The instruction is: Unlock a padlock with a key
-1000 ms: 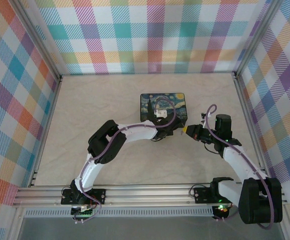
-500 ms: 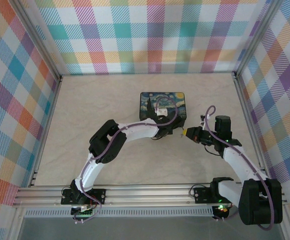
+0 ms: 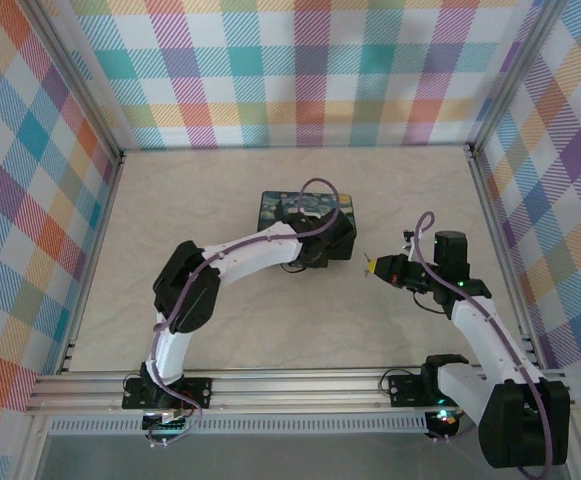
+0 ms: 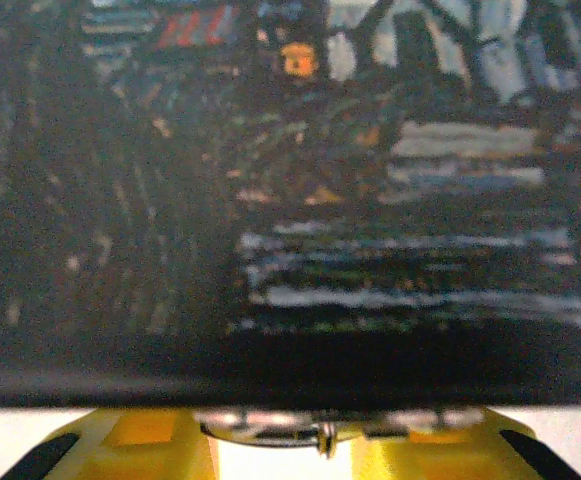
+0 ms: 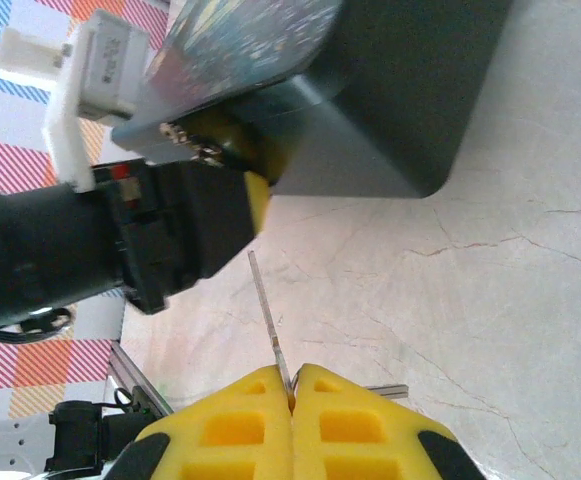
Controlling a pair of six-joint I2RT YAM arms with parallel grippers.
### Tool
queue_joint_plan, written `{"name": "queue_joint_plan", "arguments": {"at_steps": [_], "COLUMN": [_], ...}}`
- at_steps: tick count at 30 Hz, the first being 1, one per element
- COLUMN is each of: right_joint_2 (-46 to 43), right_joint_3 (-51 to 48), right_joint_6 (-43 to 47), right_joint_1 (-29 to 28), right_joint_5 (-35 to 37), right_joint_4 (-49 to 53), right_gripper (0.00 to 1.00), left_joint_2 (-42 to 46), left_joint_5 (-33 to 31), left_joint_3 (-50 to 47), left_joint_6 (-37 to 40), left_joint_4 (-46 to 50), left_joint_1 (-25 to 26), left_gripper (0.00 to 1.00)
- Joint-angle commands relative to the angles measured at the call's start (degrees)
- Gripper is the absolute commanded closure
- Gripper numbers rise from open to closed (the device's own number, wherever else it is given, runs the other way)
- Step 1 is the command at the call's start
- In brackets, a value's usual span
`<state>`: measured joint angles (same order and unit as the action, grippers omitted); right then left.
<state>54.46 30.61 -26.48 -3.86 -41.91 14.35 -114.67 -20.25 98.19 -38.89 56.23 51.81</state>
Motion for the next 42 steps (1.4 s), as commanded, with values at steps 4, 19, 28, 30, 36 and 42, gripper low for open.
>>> {"name": "queue_joint_plan", "arguments": {"at_steps": [4,19,28,30,36,42], "right_joint_2": [-1.2,1.8,4.9,5.6,7.3,7.4], "right_joint_3": [2.4,7.1,9.2,9.3,10.3,10.5], "right_joint_6": [0.6,1.2,1.3,1.4,1.8,1.7], "right_joint_1": [-4.0,-6.2,-6.2,-6.3,-6.5,-6.9], "right_joint_5": [2.5,5.7,3.8,3.6,3.1,2.7], "right_joint_4": [2.7,6.8,6.0,5.7,5.8,5.7], "right_gripper": [0.92,0.91,0.91,0.91,0.91,0.91], "left_joint_2": [4.8,3.2,2.8,1.4,-2.5,-5.6], "left_joint_5": [4.5,22.6,35.1,36.0,37.5,38.4], "left_joint_3": [7.2,19.6,17.4,18.0,22.9,26.1], "left_joint_6": [1.6,-8.6,-13.5,-13.2,-11.1,-7.7], "left_joint_4": [15.6,35.7,37.4,38.8,43.2,46.3], "left_joint_1": [-0.6,-5.1,-8.3,-8.5,-10.3,-12.9], "left_gripper": [0.8,0.82,0.8,0.79,0.77,0.62]}}
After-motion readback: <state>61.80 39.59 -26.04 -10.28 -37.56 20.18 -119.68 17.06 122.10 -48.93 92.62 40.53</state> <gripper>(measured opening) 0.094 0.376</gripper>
